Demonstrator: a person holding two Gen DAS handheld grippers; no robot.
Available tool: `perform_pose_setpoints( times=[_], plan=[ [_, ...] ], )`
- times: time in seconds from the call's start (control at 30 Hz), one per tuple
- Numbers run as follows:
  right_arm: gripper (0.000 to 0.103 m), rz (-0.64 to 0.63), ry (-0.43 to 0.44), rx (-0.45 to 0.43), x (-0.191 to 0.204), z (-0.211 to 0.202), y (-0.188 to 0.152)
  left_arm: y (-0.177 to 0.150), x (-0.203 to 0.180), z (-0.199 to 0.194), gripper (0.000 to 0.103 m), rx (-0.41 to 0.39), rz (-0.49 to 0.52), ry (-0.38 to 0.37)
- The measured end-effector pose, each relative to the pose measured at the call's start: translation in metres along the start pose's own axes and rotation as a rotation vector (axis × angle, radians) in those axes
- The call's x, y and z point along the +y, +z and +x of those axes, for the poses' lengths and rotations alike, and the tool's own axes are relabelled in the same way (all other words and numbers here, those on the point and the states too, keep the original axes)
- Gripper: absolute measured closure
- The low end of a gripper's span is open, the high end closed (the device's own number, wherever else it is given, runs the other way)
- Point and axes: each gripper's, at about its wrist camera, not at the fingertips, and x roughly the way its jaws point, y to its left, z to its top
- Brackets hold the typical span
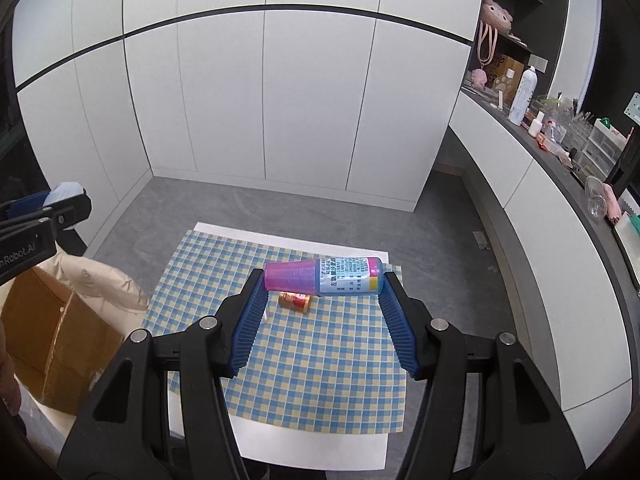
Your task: Organize objects
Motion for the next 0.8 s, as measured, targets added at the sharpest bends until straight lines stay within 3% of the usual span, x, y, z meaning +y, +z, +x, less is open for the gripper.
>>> perform_pose_setpoints(
  times=[0.37,0.8],
  plan=[
    [0.043,-0.047,0.007,-0.016,0.017,-0.035,-0.039,-0.036,0.008,-0.035,0.045,-0.037,0.019,0.004],
    [0.043,-0.010,0.040,-0.019,0.021,-0.071,-0.089,-0.083,0.021,-0.075,0.045,-0.071,0.041,0.000]
  ],
)
